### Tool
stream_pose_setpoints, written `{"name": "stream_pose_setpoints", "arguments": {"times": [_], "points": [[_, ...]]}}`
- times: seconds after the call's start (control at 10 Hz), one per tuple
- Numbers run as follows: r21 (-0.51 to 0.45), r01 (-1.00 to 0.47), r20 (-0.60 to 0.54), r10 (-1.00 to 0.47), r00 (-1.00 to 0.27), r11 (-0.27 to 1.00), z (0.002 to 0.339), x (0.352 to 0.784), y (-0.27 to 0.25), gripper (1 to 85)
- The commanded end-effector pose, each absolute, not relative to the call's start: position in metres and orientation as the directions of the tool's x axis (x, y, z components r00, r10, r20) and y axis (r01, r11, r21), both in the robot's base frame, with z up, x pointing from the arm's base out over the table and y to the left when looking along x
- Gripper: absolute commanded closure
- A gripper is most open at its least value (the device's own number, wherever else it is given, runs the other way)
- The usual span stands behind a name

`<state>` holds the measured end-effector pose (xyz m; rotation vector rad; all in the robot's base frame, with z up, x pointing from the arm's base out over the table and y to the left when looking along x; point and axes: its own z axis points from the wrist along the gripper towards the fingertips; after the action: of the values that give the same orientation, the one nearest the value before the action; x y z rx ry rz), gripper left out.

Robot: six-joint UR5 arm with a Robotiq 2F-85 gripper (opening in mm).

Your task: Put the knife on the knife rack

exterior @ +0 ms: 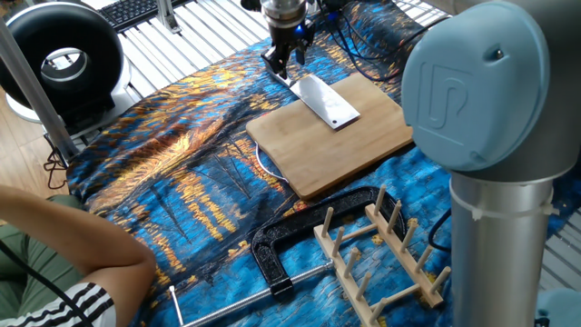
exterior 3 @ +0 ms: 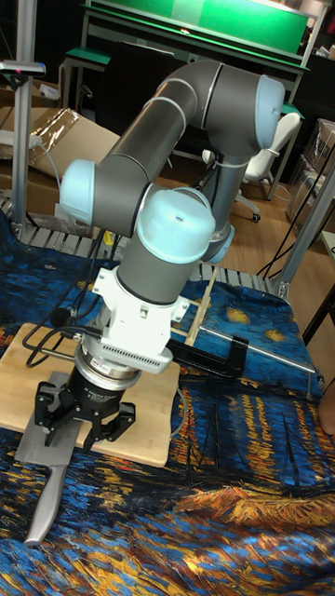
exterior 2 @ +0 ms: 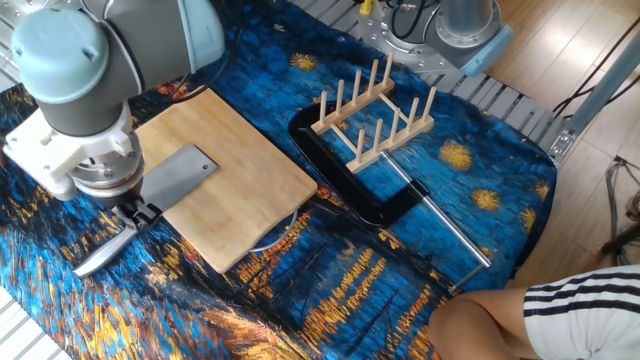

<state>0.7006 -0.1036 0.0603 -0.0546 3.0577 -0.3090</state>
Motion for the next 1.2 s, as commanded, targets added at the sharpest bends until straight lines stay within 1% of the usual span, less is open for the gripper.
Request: {"name": "stream_pose_setpoints", "arguments": {"times": [0.0,0.6,1.1], "points": [[-0.208,0.012,-0.079,-0.004,-0.997,0.978,0.053,0.699,-0.097,33.3],[-0.225,0.036,-0.108,0.012,-0.994,0.974,0.020,0.705,-0.090,33.7],[-0.252,0.043,-0.076,0.024,-0.997,0.967,0.018,0.696,-0.094,34.0]]}}
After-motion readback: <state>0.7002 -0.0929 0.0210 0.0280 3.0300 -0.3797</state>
